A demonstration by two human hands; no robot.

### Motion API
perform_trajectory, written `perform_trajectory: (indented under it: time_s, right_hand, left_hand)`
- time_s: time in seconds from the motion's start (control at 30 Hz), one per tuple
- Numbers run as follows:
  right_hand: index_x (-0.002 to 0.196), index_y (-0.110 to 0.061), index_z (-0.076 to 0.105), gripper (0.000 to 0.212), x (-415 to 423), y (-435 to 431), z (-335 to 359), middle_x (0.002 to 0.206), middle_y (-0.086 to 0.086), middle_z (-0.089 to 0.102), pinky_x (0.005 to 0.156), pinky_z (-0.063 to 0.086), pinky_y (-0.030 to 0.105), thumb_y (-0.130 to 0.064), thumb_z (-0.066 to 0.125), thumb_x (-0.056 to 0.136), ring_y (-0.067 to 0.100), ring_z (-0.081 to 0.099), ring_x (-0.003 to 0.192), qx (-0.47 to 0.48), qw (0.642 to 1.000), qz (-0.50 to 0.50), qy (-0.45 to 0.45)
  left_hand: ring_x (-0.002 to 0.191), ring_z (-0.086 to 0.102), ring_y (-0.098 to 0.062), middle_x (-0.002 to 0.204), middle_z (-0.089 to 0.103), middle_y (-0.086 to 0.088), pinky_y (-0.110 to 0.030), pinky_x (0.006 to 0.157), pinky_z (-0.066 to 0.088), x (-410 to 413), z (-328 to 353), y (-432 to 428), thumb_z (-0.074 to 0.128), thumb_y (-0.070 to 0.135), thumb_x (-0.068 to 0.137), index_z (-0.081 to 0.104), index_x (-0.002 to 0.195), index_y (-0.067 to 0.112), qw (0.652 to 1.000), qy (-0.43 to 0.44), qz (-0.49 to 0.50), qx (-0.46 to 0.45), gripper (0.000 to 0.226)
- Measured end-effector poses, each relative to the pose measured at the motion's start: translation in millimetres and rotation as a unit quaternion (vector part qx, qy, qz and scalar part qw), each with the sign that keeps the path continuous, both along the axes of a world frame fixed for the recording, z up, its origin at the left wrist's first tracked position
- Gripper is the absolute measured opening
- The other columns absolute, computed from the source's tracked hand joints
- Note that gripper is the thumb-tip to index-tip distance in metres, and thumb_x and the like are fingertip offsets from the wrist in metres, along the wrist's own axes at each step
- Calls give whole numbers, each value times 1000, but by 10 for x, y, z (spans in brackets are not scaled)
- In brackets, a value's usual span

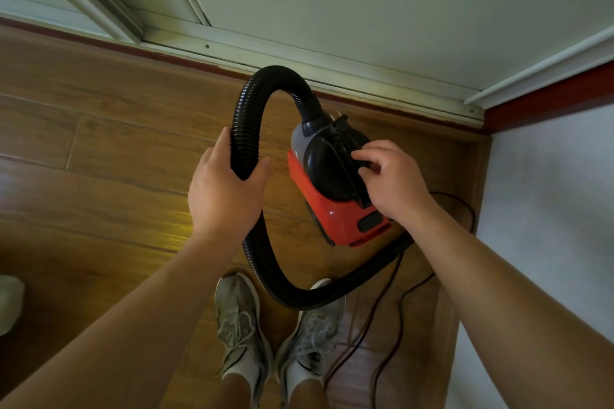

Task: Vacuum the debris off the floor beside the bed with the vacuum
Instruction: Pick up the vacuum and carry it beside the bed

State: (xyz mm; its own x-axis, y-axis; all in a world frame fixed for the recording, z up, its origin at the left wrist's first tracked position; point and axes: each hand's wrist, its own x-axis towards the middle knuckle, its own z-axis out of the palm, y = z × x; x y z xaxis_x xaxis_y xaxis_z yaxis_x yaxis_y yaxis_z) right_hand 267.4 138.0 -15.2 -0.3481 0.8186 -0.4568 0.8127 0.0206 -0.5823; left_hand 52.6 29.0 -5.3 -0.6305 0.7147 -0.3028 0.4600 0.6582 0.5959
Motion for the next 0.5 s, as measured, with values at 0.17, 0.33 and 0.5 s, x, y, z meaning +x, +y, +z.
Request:
perform_trajectory:
  time_s: [0.17,0.33,0.5]
  right_hand:
    - [123,-19,70,28,-126,-105,-129,122,-13,54,88,32,6,-11,60,98,3,49,112,0,1000,2,7]
    - [119,-26,65,29,-171,-116,-205,117,-10,61,73,42,11,-12,66,94,2,59,90,3,999,-31,22]
    - [125,-24,59,37,-179,-104,-252,94,-11,61,66,44,14,-19,72,91,2,59,80,19,996,-91,18]
  left_hand:
    - [90,61,-12,105,61,7,-32,68,54,-19,-29,-38,64,50,90,52,139,23,1000,-7,-1,8,57]
    - [88,61,-11,102,61,8,-31,67,53,-32,-62,-82,63,49,90,54,136,23,1000,-11,3,15,54]
    - [89,62,-14,101,62,6,-33,69,55,-34,-100,-136,64,49,89,56,132,20,1000,-22,5,20,52]
